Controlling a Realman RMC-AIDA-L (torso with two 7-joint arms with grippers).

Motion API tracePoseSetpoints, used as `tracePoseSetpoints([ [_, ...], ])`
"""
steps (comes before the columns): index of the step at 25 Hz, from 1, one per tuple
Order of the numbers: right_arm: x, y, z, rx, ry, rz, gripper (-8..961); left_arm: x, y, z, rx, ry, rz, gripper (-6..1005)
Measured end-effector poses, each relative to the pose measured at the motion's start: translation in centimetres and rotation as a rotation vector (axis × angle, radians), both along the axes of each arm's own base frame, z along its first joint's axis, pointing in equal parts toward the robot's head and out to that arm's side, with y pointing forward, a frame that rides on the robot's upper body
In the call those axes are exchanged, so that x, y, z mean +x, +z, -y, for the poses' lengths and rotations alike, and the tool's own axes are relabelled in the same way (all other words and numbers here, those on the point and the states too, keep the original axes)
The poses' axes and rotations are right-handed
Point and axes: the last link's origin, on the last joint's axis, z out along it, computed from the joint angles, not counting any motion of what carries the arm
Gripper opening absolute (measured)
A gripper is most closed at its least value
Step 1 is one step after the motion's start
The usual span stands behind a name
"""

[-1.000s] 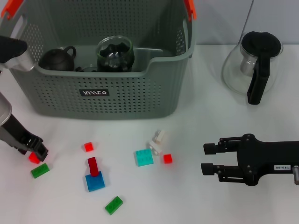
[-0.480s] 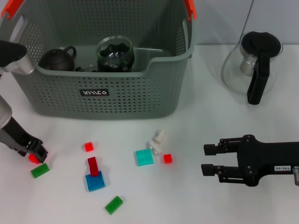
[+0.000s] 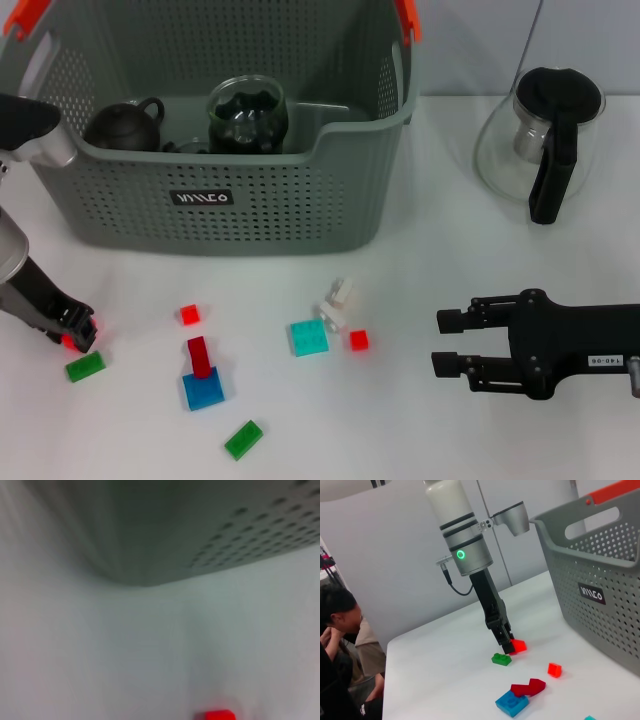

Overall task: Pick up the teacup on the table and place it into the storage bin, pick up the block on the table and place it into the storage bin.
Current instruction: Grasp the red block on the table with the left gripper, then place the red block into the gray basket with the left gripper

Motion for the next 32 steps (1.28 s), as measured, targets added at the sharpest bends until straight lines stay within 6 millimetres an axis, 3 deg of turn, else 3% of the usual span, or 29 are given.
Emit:
tracePoseSetpoints([
  [2,0.0,0.0,0.0,0.001,0.000,0.000,577,0.2,0.2,-0.2,0.012,-0.005,0.005,514],
  [5,0.0,0.0,0.0,0.001,-0.001,-0.001,577,1.0,1.0,-0.4,0.045,-0.038,0.019,330],
  [10,0.0,0.0,0.0,-0.003,-0.008,-0.003,578,4.3,4.0,-0.1,0.110,-0.139,0.032,186],
  [15,0.1,0.1,-0.1,0.002,-0.014,0.001,578,4.8,5.1,0.1,0.131,-0.141,0.037,192],
  [27,-0.1,0.2,-0.2,0.001,-0.008,0.000,578,4.6,5.2,0.4,0.105,-0.150,0.045,208],
  [32,-0.1,0.2,-0.2,0.000,-0.007,-0.001,578,4.8,4.8,1.9,-0.035,-0.178,0.268,214],
])
